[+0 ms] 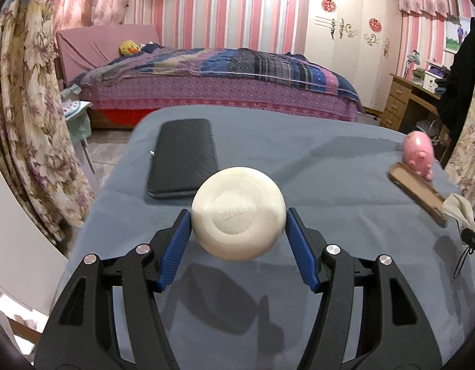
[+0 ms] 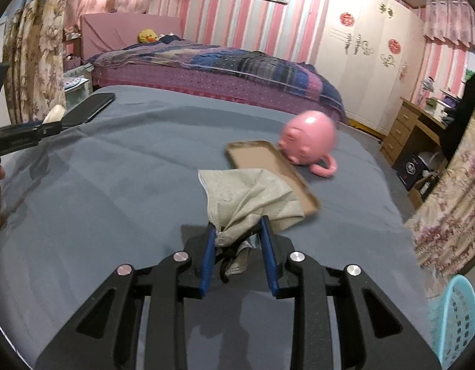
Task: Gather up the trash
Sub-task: 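Carry the white disc and beige cloth over the light-blue basket with both tools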
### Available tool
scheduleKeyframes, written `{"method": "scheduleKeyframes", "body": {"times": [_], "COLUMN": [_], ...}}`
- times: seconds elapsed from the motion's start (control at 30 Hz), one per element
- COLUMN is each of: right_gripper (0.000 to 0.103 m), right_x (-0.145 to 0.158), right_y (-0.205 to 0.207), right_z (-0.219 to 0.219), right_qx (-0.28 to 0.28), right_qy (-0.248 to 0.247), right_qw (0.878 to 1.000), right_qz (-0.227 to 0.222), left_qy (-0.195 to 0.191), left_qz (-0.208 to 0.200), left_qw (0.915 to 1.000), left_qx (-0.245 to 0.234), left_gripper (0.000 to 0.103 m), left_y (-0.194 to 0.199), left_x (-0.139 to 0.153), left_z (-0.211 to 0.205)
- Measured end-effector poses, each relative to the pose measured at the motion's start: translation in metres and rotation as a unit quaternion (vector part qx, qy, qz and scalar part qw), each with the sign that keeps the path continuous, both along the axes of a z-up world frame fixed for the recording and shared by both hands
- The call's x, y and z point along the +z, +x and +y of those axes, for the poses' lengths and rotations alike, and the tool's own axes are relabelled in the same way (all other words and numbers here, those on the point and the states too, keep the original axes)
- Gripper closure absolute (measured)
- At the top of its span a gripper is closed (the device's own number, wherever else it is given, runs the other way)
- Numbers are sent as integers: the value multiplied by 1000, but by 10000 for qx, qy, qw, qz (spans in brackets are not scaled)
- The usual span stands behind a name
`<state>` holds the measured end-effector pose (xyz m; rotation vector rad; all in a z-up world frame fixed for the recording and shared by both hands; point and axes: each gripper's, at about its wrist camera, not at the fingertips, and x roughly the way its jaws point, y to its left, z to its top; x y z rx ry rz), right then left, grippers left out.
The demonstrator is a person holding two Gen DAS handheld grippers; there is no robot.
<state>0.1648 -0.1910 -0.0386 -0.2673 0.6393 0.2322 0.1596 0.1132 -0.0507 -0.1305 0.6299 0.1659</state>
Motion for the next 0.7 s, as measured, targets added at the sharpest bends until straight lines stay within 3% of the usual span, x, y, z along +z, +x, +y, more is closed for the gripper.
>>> {"method": "scheduleKeyframes", "body": {"times": [0.17,0.7], "right_gripper": [75,75], "right_x": [9,25], "right_y": [-15,-44], "right_z": [-38,-161], "right_qx": [-209,-1033], "right_qy": [30,234], "right_qw": [9997,9938], "right_qz": [-113,-333], "left_qy": [-153,-81], "left_qz": [14,-283], "left_qw": [9997,9913], "left_qx": [-199,-1280], "left_gripper": [42,42], "left_y": [-8,-18], "left_x": [4,39], "left_z": [-33,-188]}}
